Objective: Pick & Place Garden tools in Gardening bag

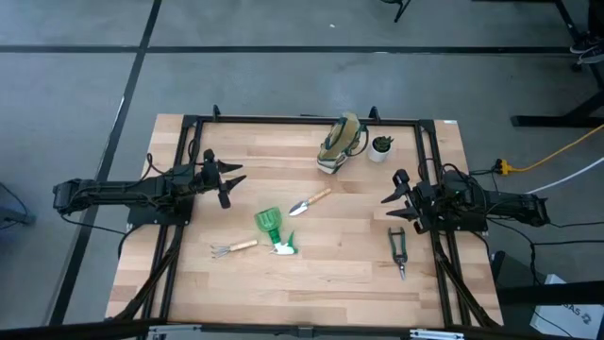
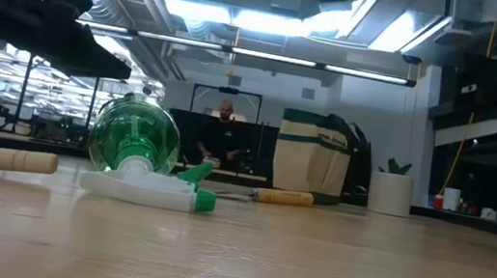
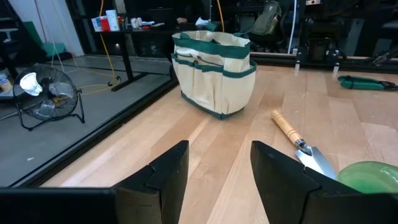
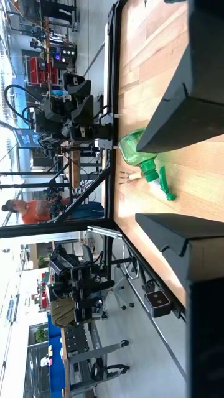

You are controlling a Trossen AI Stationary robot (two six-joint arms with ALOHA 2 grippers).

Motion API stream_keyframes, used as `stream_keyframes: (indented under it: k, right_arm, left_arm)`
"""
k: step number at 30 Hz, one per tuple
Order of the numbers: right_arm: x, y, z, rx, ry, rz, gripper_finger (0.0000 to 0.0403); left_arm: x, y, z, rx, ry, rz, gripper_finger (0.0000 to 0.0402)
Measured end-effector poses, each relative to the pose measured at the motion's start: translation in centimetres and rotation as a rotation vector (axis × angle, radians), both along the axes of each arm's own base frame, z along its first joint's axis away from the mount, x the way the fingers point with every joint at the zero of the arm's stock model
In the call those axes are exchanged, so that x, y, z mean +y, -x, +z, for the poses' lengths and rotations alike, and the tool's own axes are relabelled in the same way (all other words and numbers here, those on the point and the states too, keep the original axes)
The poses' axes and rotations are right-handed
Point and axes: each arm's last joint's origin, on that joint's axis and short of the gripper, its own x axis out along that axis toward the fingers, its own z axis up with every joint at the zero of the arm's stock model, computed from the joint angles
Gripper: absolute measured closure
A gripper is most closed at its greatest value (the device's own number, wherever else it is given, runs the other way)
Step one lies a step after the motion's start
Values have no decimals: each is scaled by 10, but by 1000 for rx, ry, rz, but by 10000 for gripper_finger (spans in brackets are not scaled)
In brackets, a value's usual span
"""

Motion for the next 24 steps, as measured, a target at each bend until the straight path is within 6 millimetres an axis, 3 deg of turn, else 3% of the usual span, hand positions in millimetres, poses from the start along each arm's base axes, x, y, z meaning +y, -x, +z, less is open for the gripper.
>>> stream_keyframes:
  k: [9, 16, 24]
  right_arm:
    - [0, 0, 0, -4, -3, 0, 233]
    - [0, 0, 2, 24, -119, 12, 233]
    - [0, -4, 0, 2, 22, 0, 233]
  left_arm:
    - [0, 0, 0, 0, 0, 0, 233]
    - [0, 0, 0, 0, 0, 0, 233]
    - [0, 0, 0, 1, 0, 0, 233]
